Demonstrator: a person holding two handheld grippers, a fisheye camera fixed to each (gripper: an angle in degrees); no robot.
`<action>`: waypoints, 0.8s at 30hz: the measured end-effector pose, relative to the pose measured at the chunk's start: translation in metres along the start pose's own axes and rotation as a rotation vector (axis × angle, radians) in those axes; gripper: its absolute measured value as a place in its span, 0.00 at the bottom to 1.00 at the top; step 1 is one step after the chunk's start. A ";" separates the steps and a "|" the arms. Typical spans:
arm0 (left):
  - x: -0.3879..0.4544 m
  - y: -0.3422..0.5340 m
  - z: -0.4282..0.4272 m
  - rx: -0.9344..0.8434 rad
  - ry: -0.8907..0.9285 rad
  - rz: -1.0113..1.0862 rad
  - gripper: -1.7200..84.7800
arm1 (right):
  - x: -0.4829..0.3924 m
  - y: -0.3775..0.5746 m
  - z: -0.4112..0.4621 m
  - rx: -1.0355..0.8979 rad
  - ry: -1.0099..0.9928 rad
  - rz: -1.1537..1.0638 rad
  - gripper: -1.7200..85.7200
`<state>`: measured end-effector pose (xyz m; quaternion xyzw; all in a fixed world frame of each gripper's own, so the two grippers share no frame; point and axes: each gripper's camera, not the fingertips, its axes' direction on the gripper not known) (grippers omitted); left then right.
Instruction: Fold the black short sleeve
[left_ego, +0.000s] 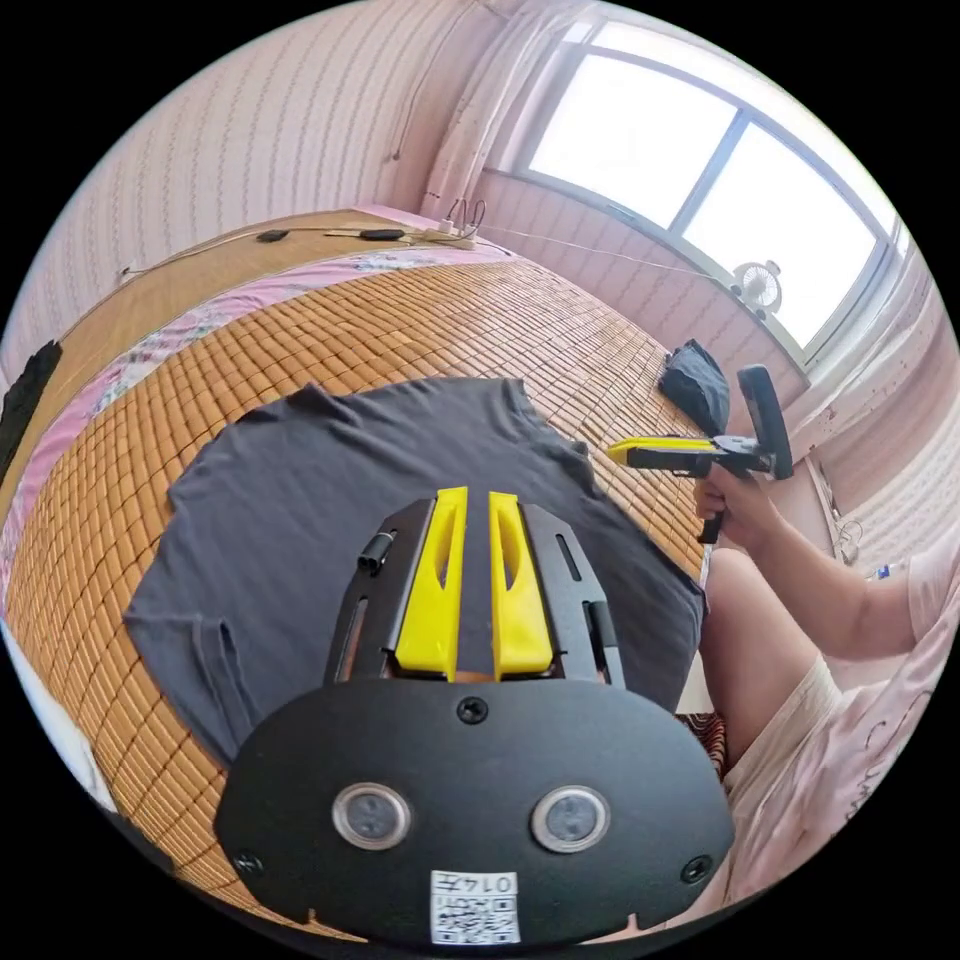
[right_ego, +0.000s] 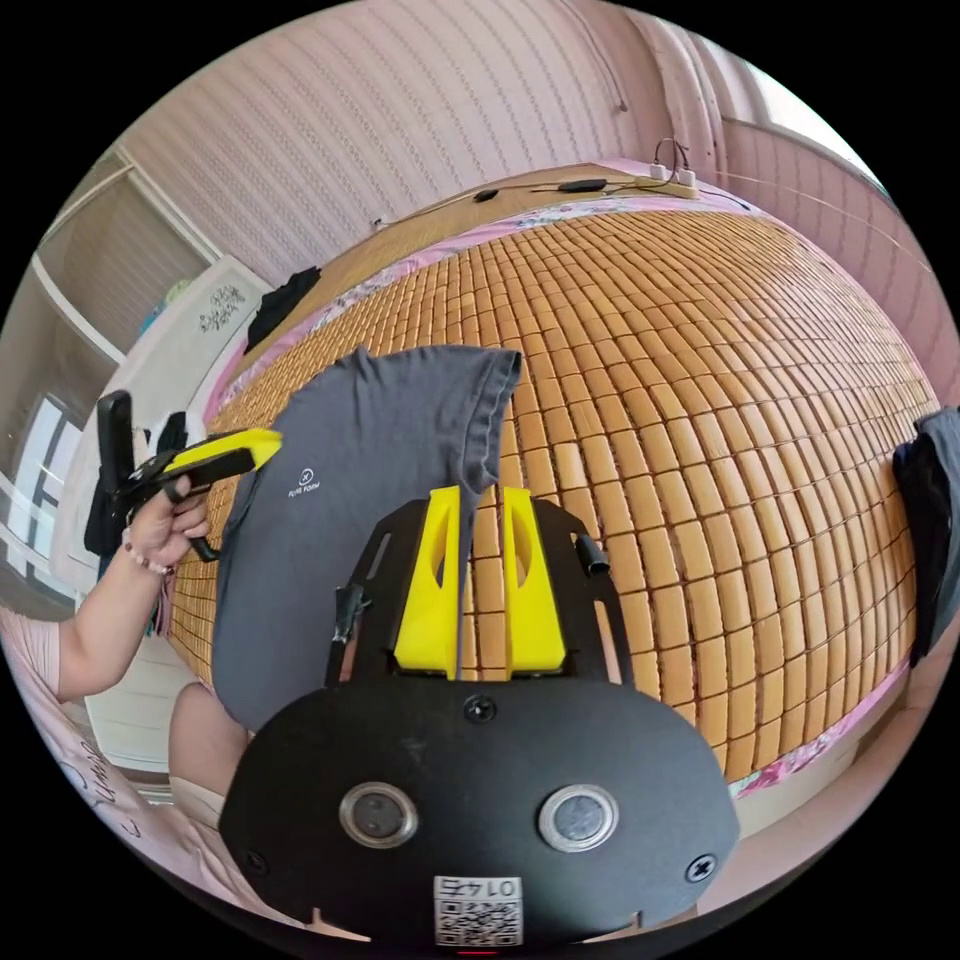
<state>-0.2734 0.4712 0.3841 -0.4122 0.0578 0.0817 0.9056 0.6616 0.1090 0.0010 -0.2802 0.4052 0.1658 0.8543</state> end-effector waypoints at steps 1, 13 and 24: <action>0.003 -0.026 0.021 -0.024 0.023 0.015 0.08 | 0.000 -0.002 -0.003 0.003 -0.012 0.003 0.11; 0.063 -0.189 0.204 -0.231 -0.121 0.164 0.10 | -0.016 -0.029 -0.058 -0.008 -0.114 0.087 0.05; 0.021 -0.192 0.194 -0.201 -0.084 0.102 0.02 | -0.082 -0.012 -0.148 0.071 -0.164 -0.064 0.05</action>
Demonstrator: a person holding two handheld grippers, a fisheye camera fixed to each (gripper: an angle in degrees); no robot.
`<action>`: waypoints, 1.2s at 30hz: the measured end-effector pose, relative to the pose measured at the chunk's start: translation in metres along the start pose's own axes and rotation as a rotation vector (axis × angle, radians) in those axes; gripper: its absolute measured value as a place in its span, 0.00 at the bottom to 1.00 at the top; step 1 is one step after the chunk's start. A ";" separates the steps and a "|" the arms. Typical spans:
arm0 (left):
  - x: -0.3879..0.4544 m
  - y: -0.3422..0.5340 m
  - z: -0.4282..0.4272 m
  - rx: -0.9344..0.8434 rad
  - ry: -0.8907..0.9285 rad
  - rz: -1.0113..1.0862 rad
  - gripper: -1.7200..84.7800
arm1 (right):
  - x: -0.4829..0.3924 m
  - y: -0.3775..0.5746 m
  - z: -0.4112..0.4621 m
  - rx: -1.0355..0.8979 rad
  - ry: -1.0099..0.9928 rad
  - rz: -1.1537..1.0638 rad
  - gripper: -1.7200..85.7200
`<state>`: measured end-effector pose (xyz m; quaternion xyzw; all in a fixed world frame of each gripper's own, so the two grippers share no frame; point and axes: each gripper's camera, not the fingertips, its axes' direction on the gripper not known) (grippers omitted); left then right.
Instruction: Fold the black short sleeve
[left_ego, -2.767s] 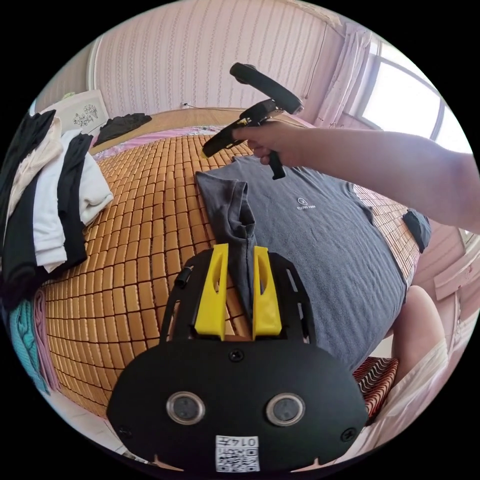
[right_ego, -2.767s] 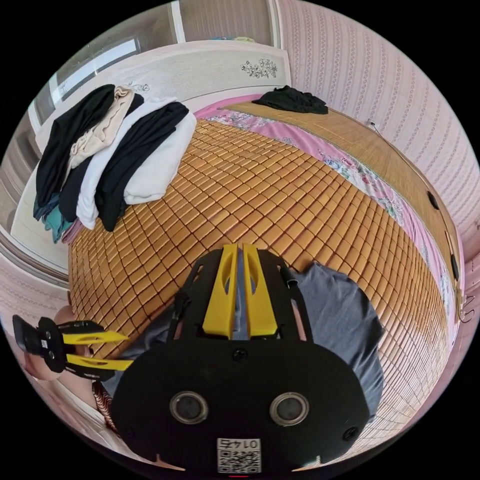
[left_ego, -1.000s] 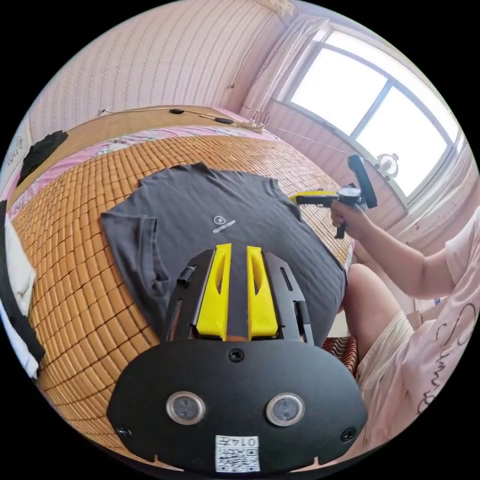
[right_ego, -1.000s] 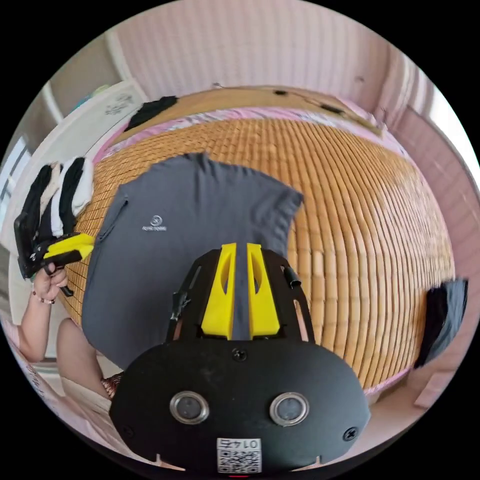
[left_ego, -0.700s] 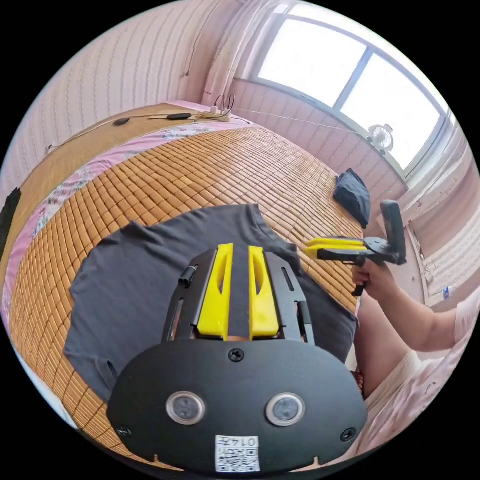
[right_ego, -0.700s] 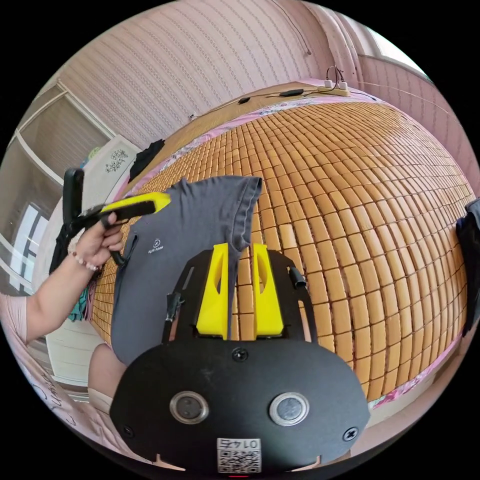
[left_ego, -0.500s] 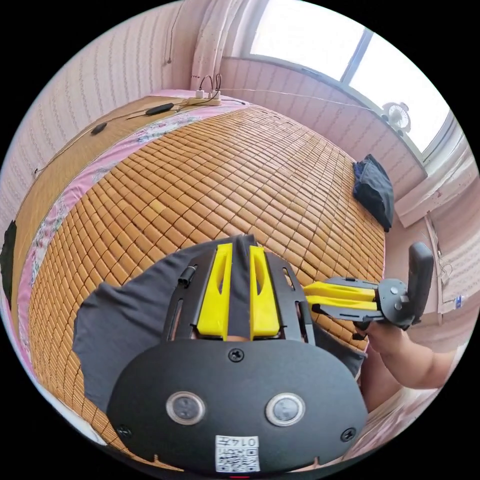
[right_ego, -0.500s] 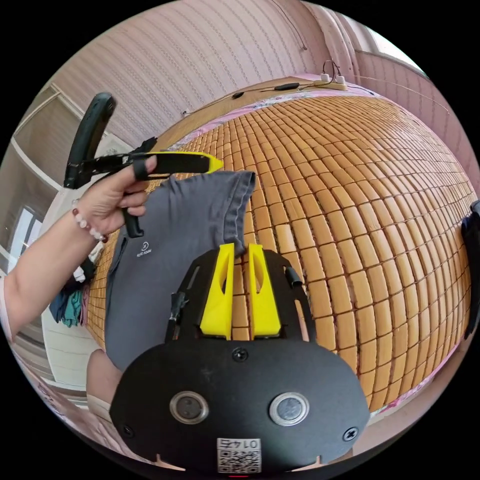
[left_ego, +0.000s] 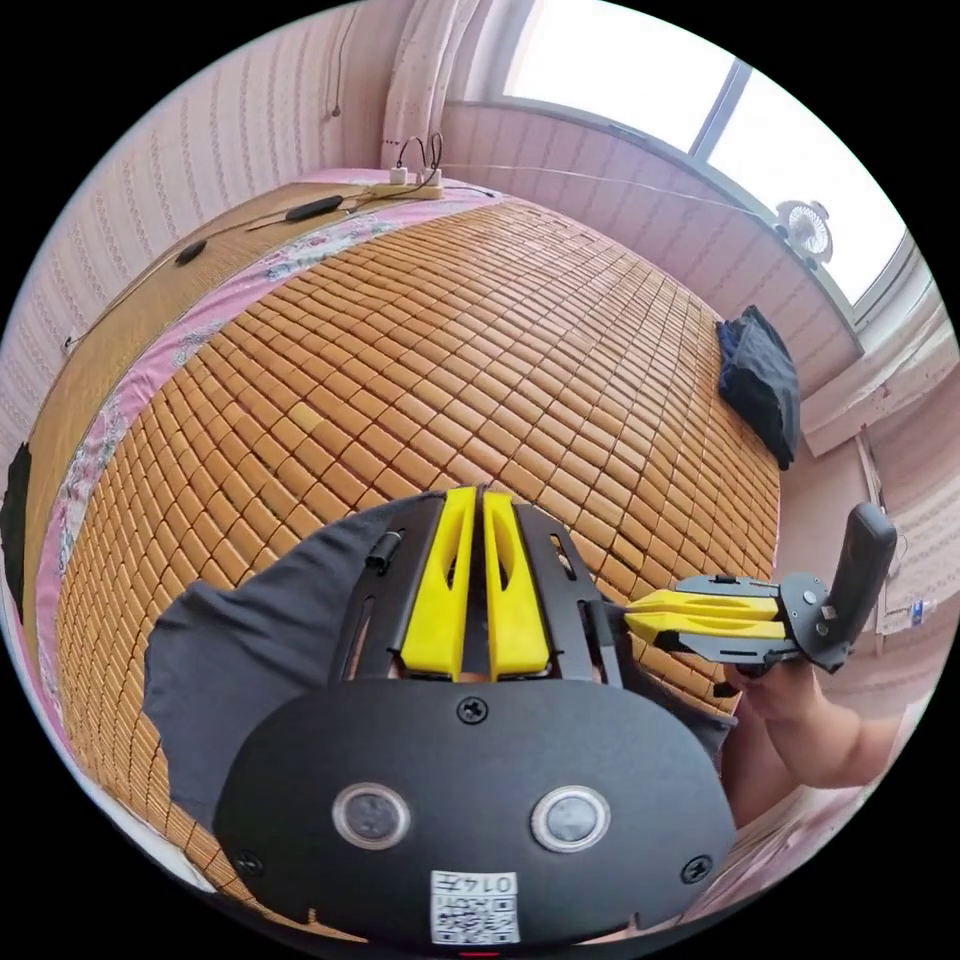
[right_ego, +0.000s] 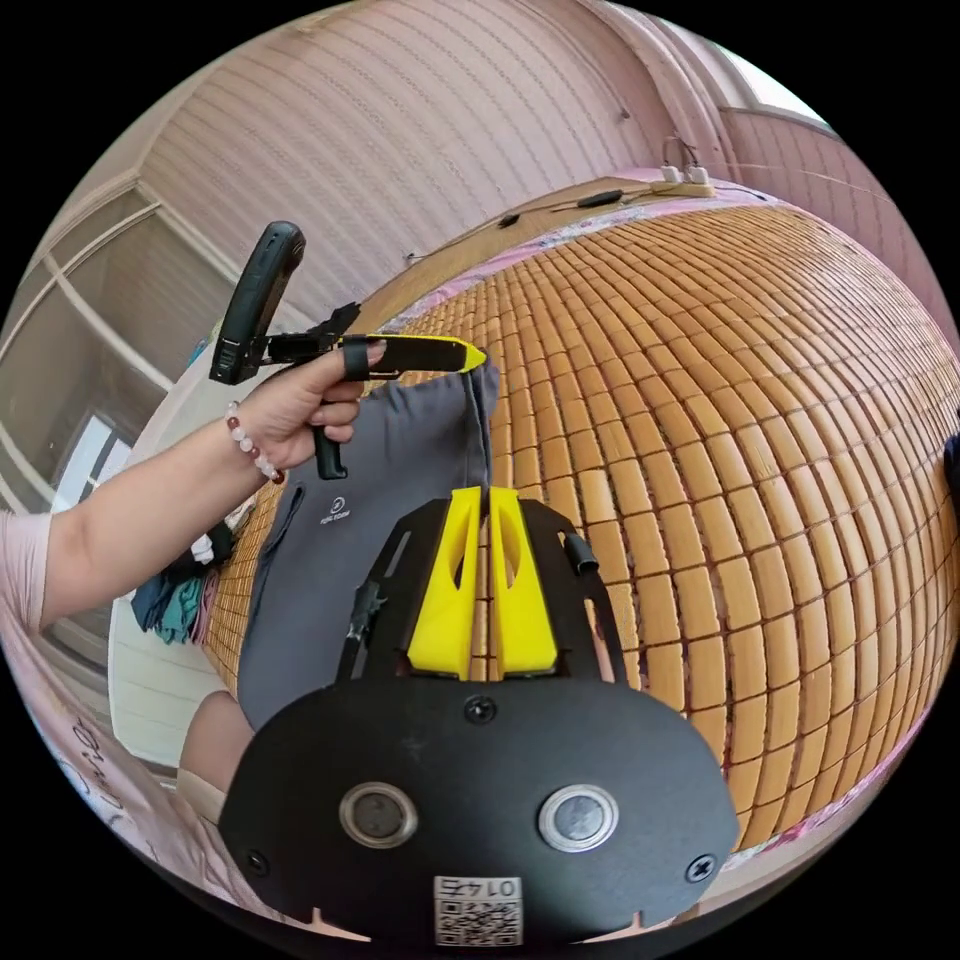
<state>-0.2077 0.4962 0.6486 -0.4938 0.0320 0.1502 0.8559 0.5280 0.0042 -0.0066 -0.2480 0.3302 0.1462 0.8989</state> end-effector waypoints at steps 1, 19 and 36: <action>-0.012 0.009 -0.017 0.035 -0.001 -0.007 0.03 | -0.007 0.001 -0.003 0.001 -0.014 -0.022 0.05; -0.228 0.225 -0.183 0.139 -0.172 -0.454 0.09 | -0.102 -0.084 0.043 -0.148 0.100 -0.209 0.09; -0.358 0.308 -0.235 0.178 -0.017 -0.721 0.04 | -0.158 -0.133 0.128 -0.299 0.056 -0.398 0.03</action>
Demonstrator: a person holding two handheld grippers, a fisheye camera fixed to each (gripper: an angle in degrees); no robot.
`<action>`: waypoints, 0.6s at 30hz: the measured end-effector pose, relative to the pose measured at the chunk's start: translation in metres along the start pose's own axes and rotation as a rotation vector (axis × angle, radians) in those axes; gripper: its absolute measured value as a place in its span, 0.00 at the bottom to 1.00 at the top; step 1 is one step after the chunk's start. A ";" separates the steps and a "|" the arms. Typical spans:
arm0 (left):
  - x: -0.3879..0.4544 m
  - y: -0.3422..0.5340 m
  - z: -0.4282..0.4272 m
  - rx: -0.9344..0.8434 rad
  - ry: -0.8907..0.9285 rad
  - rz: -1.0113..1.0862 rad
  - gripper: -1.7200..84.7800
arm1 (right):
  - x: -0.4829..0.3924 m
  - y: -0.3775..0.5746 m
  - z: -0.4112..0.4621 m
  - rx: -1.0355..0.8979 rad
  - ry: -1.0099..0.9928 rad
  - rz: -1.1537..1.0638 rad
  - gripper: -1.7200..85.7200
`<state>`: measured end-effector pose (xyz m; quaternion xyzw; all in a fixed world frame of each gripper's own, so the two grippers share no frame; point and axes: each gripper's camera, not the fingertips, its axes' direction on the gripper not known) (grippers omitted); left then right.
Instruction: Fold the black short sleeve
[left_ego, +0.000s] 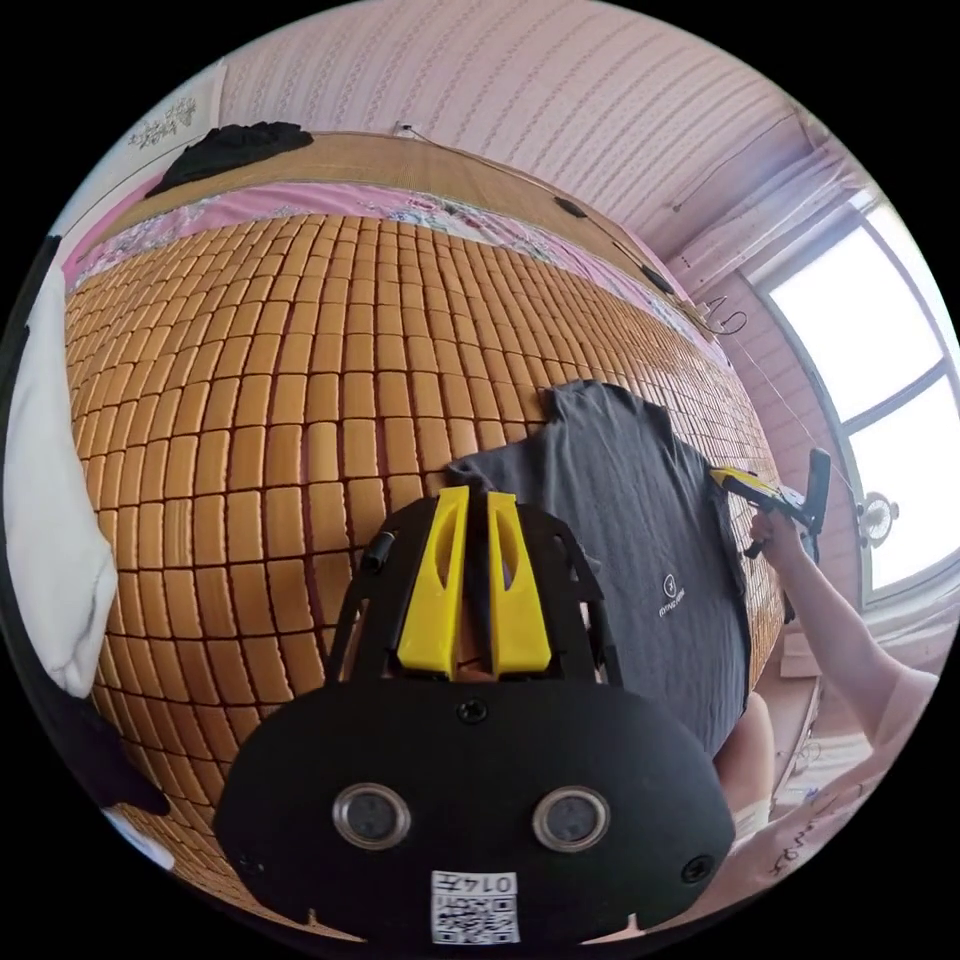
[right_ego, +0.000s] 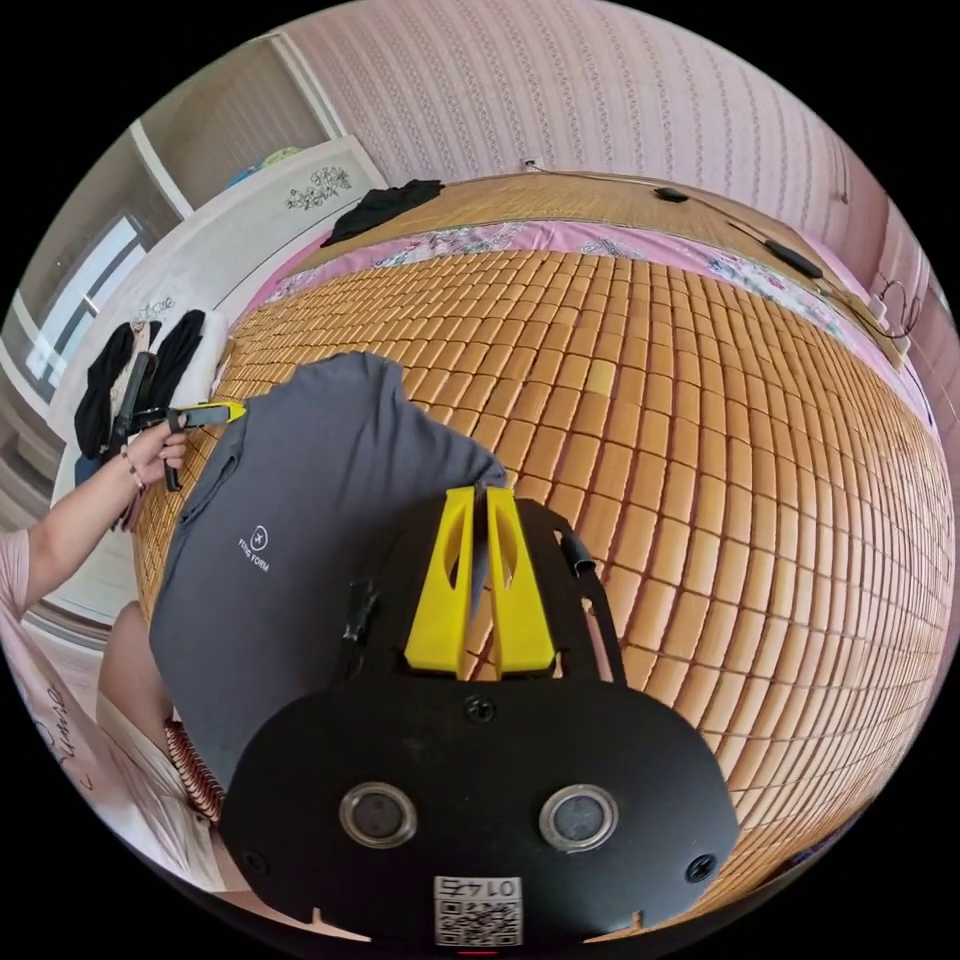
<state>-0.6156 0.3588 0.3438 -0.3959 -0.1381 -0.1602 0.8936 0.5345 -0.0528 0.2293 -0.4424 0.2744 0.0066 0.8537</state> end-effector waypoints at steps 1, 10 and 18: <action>-0.001 -0.005 -0.004 -0.019 -0.002 0.003 0.03 | 0.000 -0.004 0.000 -0.005 -0.003 0.008 0.03; 0.000 -0.044 -0.060 0.063 -0.008 -0.029 0.01 | 0.000 -0.047 -0.030 0.097 0.095 0.116 0.03; 0.030 -0.055 -0.129 0.182 -0.027 0.020 0.01 | -0.024 -0.024 -0.089 0.230 0.040 0.100 0.03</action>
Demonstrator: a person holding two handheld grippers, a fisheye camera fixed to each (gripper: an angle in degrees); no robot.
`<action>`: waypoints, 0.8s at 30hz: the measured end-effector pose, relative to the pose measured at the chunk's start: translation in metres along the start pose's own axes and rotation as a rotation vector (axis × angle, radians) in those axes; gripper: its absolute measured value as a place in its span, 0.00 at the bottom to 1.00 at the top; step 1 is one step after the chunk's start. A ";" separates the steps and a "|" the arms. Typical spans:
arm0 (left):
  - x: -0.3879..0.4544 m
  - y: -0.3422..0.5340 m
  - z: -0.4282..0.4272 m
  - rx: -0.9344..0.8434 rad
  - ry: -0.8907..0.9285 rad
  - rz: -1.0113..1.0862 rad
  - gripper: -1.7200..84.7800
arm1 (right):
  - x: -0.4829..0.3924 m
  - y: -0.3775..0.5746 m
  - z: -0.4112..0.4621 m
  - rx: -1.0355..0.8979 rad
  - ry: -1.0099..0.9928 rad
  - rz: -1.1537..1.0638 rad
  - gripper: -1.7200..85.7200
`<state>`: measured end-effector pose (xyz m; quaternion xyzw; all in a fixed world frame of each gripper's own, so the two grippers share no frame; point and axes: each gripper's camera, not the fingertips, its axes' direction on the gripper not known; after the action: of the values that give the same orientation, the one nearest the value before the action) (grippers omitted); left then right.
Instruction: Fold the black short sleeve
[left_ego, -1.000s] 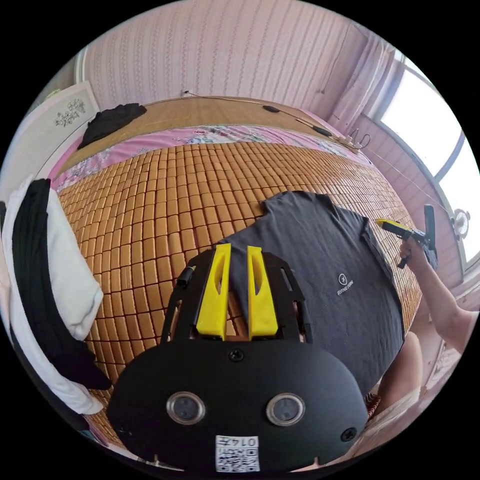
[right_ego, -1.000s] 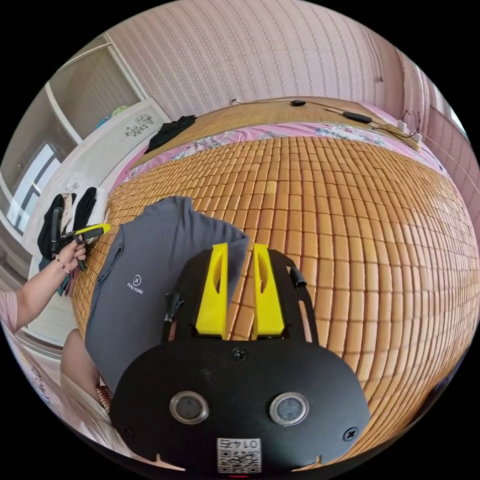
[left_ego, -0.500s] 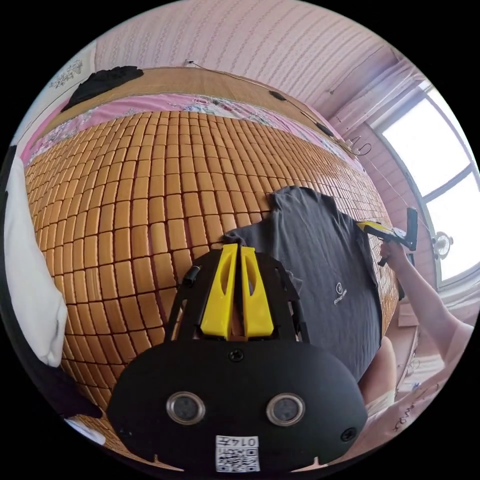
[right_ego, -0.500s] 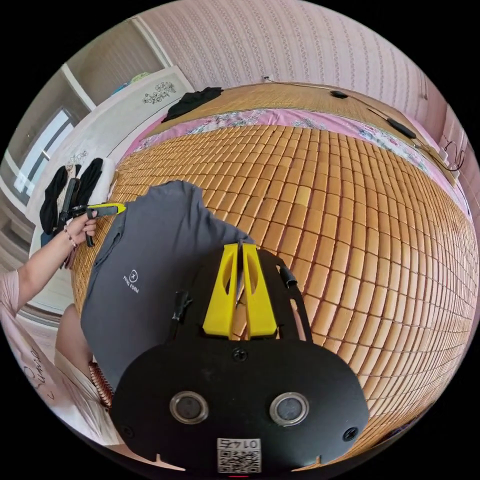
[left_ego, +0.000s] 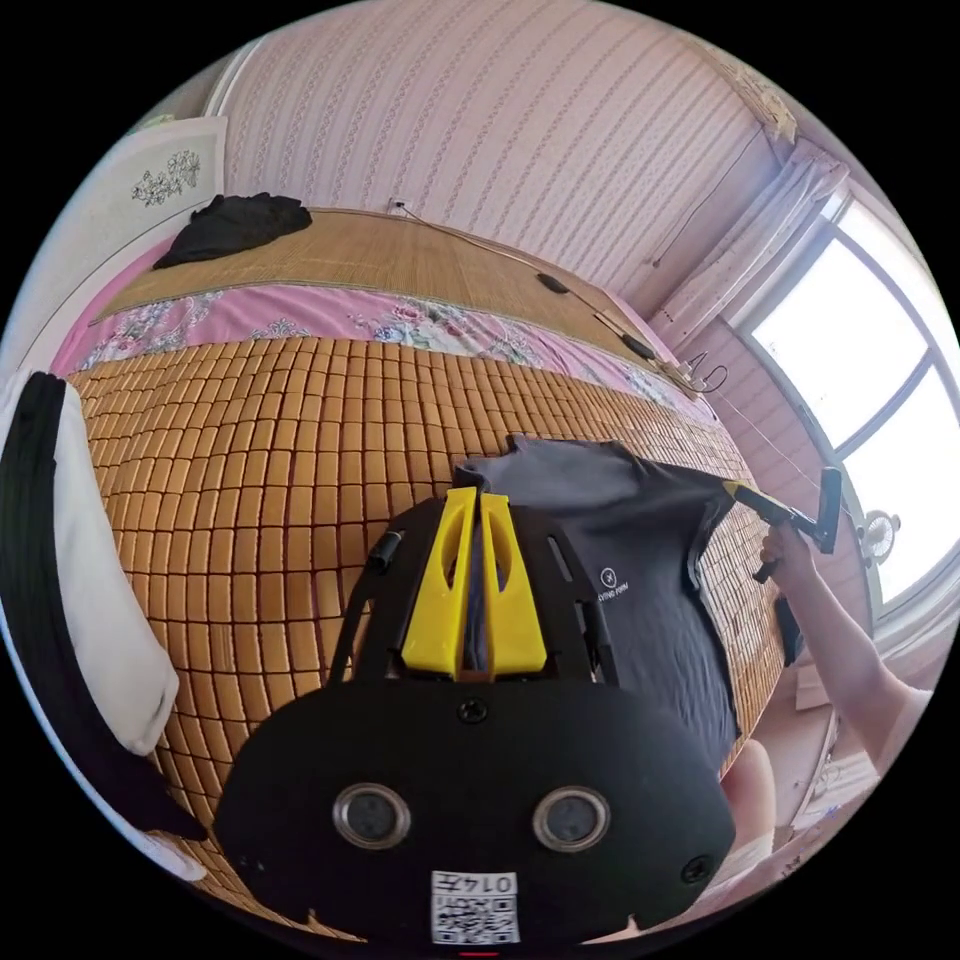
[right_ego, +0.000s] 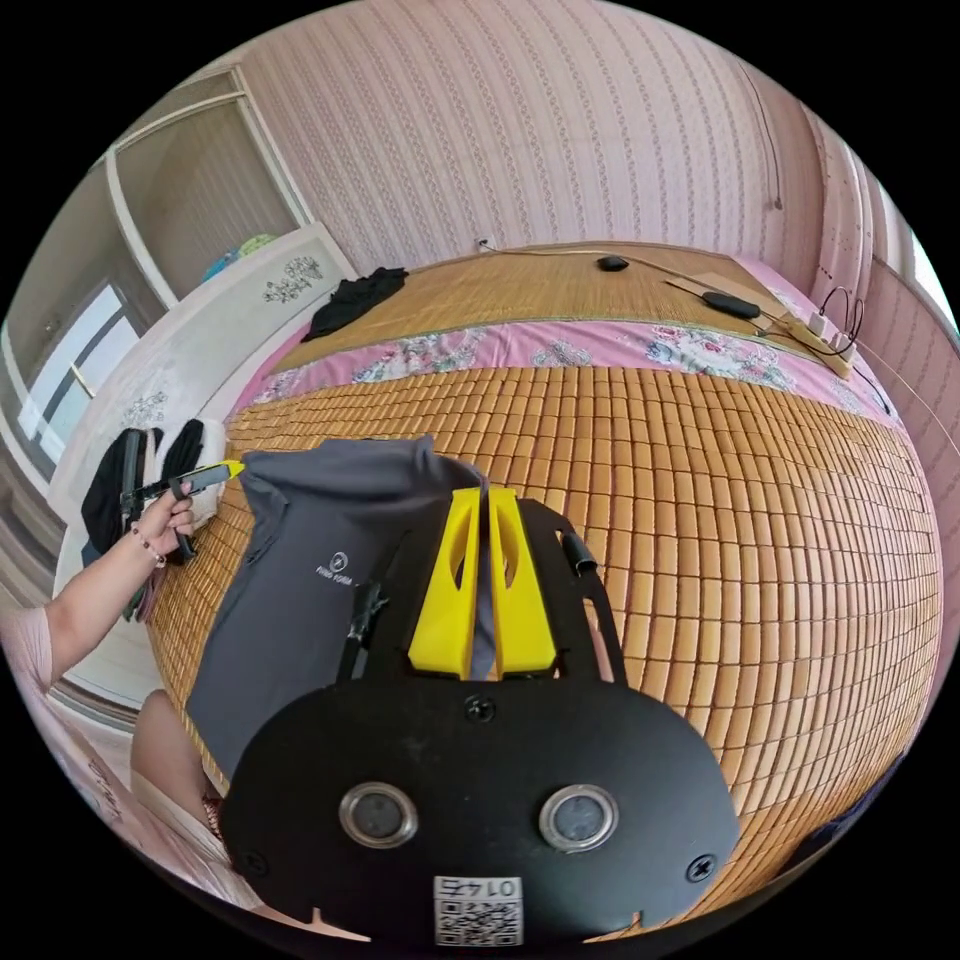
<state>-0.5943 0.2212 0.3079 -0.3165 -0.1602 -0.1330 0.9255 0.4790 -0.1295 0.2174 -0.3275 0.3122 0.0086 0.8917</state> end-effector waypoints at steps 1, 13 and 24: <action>0.006 0.007 -0.013 0.003 0.014 0.020 0.01 | -0.003 0.007 -0.006 -0.007 -0.009 -0.014 0.03; 0.057 0.221 -0.169 -0.103 0.159 0.052 0.01 | -0.043 0.265 -0.096 -0.187 -0.135 0.135 0.03; 0.072 0.290 -0.199 -0.137 0.069 -0.037 0.01 | -0.034 0.297 -0.133 -0.050 -0.069 0.188 0.03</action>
<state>-0.3860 0.3075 0.0292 -0.3712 -0.1243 -0.1714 0.9041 0.3133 0.0319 -0.0139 -0.3183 0.3104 0.1114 0.8888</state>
